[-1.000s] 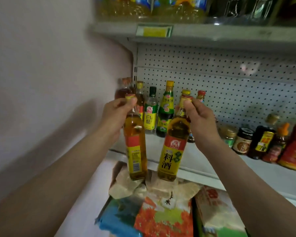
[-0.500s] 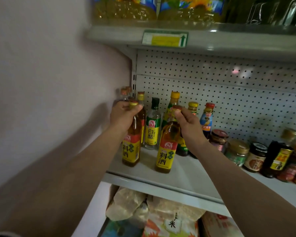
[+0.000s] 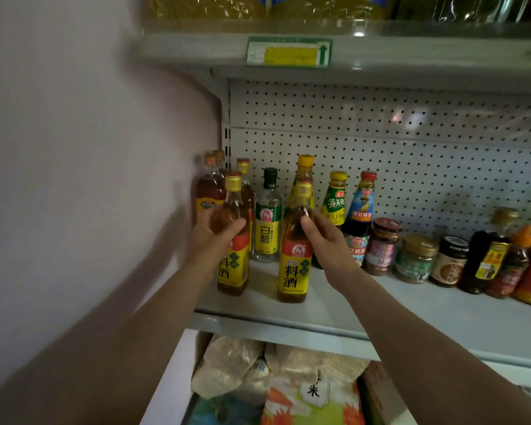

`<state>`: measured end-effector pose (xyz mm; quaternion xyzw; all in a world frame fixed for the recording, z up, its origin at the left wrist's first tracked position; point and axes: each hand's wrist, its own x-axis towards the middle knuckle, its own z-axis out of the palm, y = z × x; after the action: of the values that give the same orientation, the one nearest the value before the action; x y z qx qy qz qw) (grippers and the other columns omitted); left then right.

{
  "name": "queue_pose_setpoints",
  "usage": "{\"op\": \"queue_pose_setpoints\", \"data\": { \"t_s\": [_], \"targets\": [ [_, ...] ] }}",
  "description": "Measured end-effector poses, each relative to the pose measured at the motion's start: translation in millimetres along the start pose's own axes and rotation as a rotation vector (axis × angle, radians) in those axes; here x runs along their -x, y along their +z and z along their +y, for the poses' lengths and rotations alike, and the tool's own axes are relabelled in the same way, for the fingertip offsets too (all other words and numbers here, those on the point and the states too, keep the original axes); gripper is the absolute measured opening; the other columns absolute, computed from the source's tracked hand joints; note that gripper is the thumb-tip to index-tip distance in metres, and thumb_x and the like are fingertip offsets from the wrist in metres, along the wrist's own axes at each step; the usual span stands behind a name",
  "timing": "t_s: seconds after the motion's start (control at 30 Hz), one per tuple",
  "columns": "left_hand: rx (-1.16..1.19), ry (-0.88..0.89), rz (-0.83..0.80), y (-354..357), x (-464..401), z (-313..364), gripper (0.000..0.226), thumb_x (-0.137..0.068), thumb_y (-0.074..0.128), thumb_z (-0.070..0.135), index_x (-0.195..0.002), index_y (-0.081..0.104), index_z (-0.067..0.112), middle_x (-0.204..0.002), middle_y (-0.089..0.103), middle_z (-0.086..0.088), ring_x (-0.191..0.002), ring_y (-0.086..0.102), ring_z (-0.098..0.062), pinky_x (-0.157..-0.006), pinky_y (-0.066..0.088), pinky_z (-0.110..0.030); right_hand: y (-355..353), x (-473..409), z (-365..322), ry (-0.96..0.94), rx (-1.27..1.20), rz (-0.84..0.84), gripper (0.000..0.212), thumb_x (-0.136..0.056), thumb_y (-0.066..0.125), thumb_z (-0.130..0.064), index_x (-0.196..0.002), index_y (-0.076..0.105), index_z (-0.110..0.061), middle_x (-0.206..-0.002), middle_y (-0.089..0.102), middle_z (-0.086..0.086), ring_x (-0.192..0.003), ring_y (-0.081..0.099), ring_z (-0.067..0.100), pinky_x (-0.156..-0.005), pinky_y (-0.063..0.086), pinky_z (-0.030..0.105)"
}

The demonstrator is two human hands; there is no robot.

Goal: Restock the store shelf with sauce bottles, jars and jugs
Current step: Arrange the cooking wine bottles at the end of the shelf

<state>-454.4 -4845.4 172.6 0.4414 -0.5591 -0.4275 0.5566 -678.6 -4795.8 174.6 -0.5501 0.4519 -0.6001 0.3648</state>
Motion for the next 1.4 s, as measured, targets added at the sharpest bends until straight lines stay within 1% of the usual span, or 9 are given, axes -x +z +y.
{"op": "queue_pose_setpoints", "data": {
  "t_s": [0.13, 0.27, 0.4, 0.7, 1.0, 1.17, 1.23, 1.3, 1.4],
  "targets": [
    [-0.084, -0.1, -0.125, -10, 25, -62, 0.076, -0.063, 0.09, 0.036, -0.126, 0.048, 0.033, -0.116, 0.065, 0.012, -0.113, 0.062, -0.014, -0.098, 0.05, -0.041, -3, 28, 52, 0.086, -0.034, -0.039, 0.044, -0.084, 0.069, -0.045, -0.125, 0.063, -0.031, -0.124, 0.07, -0.003, -0.112, 0.067, 0.009, -0.094, 0.055, 0.034],
    [-0.183, -0.094, -0.164, -10, 16, -97, 0.088, -0.047, 0.091, 0.049, -0.124, 0.054, 0.026, -0.109, 0.072, 0.003, -0.097, 0.071, -0.017, -0.086, 0.058, -0.049, -4, 37, 85, 0.153, -0.142, -0.027, 0.077, -0.066, 0.085, -0.06, -0.128, 0.063, -0.02, -0.125, 0.069, 0.011, -0.118, 0.065, 0.031, -0.101, 0.05, 0.055],
    [-0.275, -0.043, -0.084, -3, 1, -103, 0.077, -0.057, 0.092, 0.035, -0.121, 0.051, 0.025, -0.107, 0.069, 0.007, -0.098, 0.067, -0.012, -0.085, 0.057, -0.037, -6, 35, 91, 0.13, -0.133, -0.022, 0.069, -0.072, 0.084, -0.056, -0.128, 0.064, -0.02, -0.126, 0.069, 0.012, -0.12, 0.064, 0.034, -0.104, 0.046, 0.062],
    [-0.376, -0.017, 0.0, 17, -36, -106, 0.067, -0.066, 0.091, 0.024, -0.12, 0.053, 0.016, -0.112, 0.067, 0.002, -0.096, 0.061, -0.014, -0.078, 0.044, -0.027, -4, 34, 93, 0.144, -0.145, -0.004, 0.075, -0.066, 0.087, -0.057, -0.127, 0.065, -0.019, -0.125, 0.07, 0.01, -0.119, 0.065, 0.032, -0.099, 0.052, 0.052],
    [-0.42, -0.026, 0.013, 26, -56, -117, 0.081, -0.055, 0.092, 0.044, -0.124, 0.052, 0.027, -0.118, 0.066, 0.0, -0.107, 0.064, -0.022, -0.09, 0.054, -0.042, -3, 35, 90, 0.154, -0.137, 0.006, 0.08, -0.066, 0.087, -0.058, -0.13, 0.062, -0.016, -0.125, 0.07, 0.01, -0.119, 0.065, 0.031, -0.102, 0.05, 0.054],
    [-0.34, 0.012, -0.009, 16, -48, -98, 0.082, -0.061, 0.088, 0.05, -0.13, 0.051, 0.027, -0.122, 0.065, 0.005, -0.112, 0.063, -0.018, -0.091, 0.051, -0.036, -6, 37, 85, 0.164, -0.079, -0.068, 0.082, -0.065, 0.085, -0.06, -0.132, 0.059, -0.019, -0.125, 0.07, 0.008, -0.118, 0.065, 0.028, -0.103, 0.05, 0.051],
    [-0.23, 0.106, 0.032, 7, -38, -72, 0.079, -0.068, 0.085, 0.047, -0.135, 0.047, 0.028, -0.123, 0.063, 0.011, -0.112, 0.061, -0.005, -0.095, 0.051, -0.032, -4, 36, 86, 0.163, -0.076, -0.062, 0.078, -0.068, 0.084, -0.058, -0.132, 0.06, -0.02, -0.125, 0.07, 0.008, -0.119, 0.065, 0.028, -0.104, 0.049, 0.053],
    [-0.14, 0.228, 0.03, 1, -24, -33, 0.077, -0.075, 0.083, 0.039, -0.14, 0.043, 0.03, -0.12, 0.06, 0.017, -0.108, 0.056, 0.009, -0.091, 0.048, -0.014, 4, 33, 88, 0.165, -0.07, -0.058, 0.068, -0.074, 0.083, -0.053, -0.13, 0.061, -0.022, -0.126, 0.069, 0.009, -0.119, 0.065, 0.031, -0.104, 0.048, 0.057],
    [-0.131, 0.356, -0.139, 0, -10, 23, 0.079, -0.077, 0.081, 0.033, -0.144, 0.04, 0.037, -0.129, 0.058, 0.01, -0.116, 0.054, 0.002, -0.095, 0.045, -0.015, 34, 25, 88, 0.139, 0.111, -0.055, 0.036, -0.085, 0.078, -0.038, -0.119, 0.066, -0.033, -0.116, 0.074, -0.002, -0.111, 0.069, 0.017, -0.095, 0.055, 0.045]
  ]
}}
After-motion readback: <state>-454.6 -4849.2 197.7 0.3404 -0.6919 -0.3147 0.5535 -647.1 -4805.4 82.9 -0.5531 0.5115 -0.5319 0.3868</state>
